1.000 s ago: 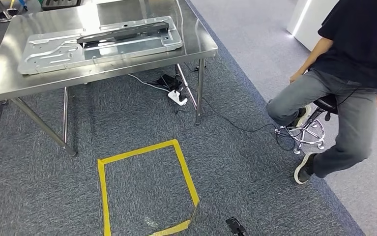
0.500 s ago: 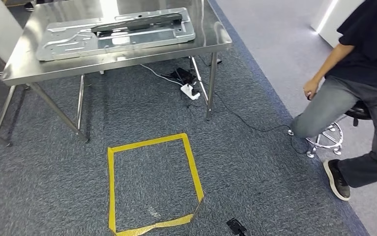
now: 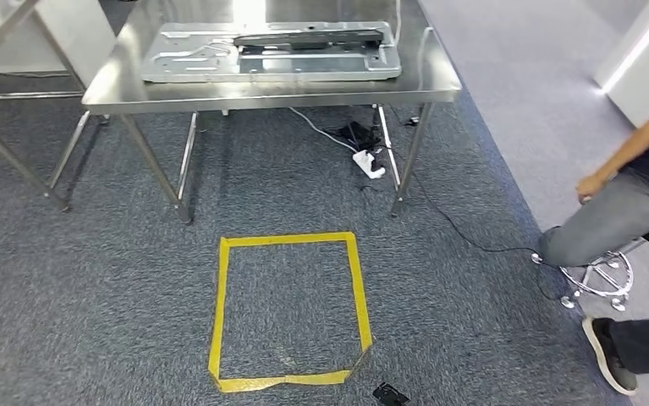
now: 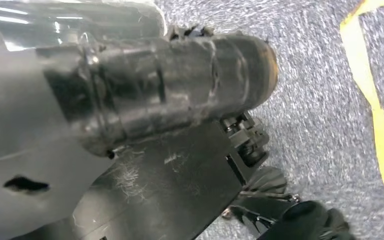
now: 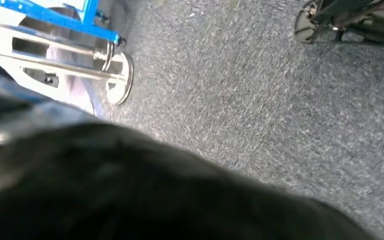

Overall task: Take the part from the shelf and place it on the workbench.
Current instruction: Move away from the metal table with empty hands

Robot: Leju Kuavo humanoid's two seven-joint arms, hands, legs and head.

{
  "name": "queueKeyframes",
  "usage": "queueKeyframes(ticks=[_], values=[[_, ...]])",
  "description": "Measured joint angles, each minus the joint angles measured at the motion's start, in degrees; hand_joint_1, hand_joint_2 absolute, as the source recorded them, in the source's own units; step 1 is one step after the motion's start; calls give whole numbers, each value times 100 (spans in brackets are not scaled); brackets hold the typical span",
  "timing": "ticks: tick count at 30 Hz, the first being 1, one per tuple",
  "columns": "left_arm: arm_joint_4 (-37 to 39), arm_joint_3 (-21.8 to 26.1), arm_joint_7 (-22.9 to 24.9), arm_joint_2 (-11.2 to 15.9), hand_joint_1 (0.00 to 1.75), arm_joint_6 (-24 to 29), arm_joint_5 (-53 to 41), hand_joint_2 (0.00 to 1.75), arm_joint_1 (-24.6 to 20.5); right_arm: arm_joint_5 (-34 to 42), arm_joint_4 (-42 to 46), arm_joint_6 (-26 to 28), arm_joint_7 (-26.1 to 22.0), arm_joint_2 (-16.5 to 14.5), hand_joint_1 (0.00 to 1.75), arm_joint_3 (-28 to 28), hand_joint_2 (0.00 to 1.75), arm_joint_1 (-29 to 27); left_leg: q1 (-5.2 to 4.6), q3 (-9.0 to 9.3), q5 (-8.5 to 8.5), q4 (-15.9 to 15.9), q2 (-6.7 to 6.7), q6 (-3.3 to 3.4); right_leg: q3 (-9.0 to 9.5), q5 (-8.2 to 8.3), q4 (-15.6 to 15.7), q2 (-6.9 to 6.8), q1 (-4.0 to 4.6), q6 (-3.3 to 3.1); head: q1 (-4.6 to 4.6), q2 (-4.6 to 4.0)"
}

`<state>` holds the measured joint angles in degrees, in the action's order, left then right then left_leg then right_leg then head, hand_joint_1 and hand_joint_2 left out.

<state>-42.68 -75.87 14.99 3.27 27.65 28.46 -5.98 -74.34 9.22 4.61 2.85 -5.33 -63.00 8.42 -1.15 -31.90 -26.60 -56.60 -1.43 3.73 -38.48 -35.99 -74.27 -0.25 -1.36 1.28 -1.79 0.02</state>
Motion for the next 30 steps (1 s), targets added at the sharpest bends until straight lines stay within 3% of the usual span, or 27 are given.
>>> queueKeyframes(ticks=[1,2,3,5,7,9,11,13,14,15,16,17,18,20,22,24,25,27,28,30], values=[[-2,0,1,-1,0,0,1,0,8,-1,0,0,2,3,0,14,0,-9,0,-18,-2,-29,-78,-3,-41,29,-81,13,4,5,0,0],[-3,0,2,-1,0,1,2,0,16,-9,0,-3,5,8,0,32,0,-14,3,-35,-10,-66,-162,-10,21,165,58,24,2,10,0,1],[-6,0,5,-1,0,3,5,0,23,-38,0,-12,18,18,0,55,0,-17,9,-53,-26,-118,-245,-25,178,372,393,63,-9,16,0,0],[-19,0,11,0,0,20,32,0,23,-142,-1,-69,67,40,0,117,0,-27,11,-124,-78,-256,-393,-76,475,612,1052,286,-43,20,2,0],[-36,0,14,2,0,56,86,0,26,-253,-2,-143,123,53,0,191,0,-33,10,-206,-105,-349,-499,-130,560,615,1274,407,-42,-6,2,0],[-46,0,8,2,0,87,172,0,53,-316,-4,-194,166,58,0,267,0,-28,19,-258,-94,-363,-589,-169,578,636,1290,284,-37,-63,2,1],[-52,0,-6,-9,0,86,260,0,79,-360,-9,-227,221,74,0,335,0,-37,14,-360,-198,-535,-414,-225,605,654,1315,157,-63,-119,13,1],[-55,0,-13,-21,0,51,302,0,77,-409,-11,-267,283,96,0,396,0,-64,35,-637,-493,-1093,-74,-302,603,659,1331,20,-65,-149,29,1],[-55,0,-13,-24,0,18,308,0,71,-432,-11,-292,313,104,0,422,0,-76,64,-822,-647,-1460,24,-338,599,655,1333,-61,-59,-157,34,1],[-55,0,-12,-26,0,-13,308,0,67,-448,-11,-312,337,110,0,442,0,-85,87,-973,-747,-1753,66,-361,594,651,1333,-132,-54,-160,34,1],[-55,0,-6,-28,0,-53,301,0,63,-467,-11,-331,356,116,0,460,0,-90,105,-1042,-746,-1883,89,-374,595,644,1333,-213,-52,-162,34,1],[-55,0,9,-30,0,-86,280,0,62,-483,-11,-340,365,120,0,475,0,-88,115,-995,-640,-1790,106,-375,601,637,1333,-285,-52,-160,34,1],[-55,0,28,-30,0,-109,251,0,60,-496,-11,-343,367,121,0,493,0,-86,118,-831,-454,-1482,144,-363,615,628,1335,-352,-52,-155,34,1],[-55,0,80,-30,0,-143,161,0,45,-507,-13,-327,367,116,0,531,0,-83,74,-420,-152,-687,364,-312,658,607,1352,-484,-43,-132,33,0],[-55,0,132,-30,0,-171,52,0,10,-503,-16,-301,367,102,0,555,0,-84,7,-239,-95,-292,513,-255,703,597,1394,-599,-31,-82,32,0],[-55,0,196,-31,0,-205,-52,0,-7,-492,-19,-290,362,74,0,568,0,-68,-9,-200,-86,-223,411,-204,766,590,1450,-699,-23,-13,32,1],[-55,0,225,-39,0,-217,-87,0,-3,-485,-19,-293,357,62,0,573,0,-55,6,-151,-63,-167,348,-178,795,570,1443,-650,-24,18,28,0],[-55,-1,256,-70,0,-252,-132,0,-11,-475,-20,-311,344,49,0,578,0,-52,45,-42,-6,-52,228,-102,703,376,1151,-365,-22,44,22,-1],[-55,-2,259,-93,0,-284,-154,0,-22,-472,-20,-330,340,48,0,579,0,-63,52,-32,3,-33,174,-71,555,216,836,-185,-24,37,19,-1],[-55,-4,247,-131,0,-363,-207,0,-50,-485,-24,-377,339,41,0,580,0,-89,46,-35,-1,-41,29,-29,178,-63,137,-24,-15,24,16,0]])
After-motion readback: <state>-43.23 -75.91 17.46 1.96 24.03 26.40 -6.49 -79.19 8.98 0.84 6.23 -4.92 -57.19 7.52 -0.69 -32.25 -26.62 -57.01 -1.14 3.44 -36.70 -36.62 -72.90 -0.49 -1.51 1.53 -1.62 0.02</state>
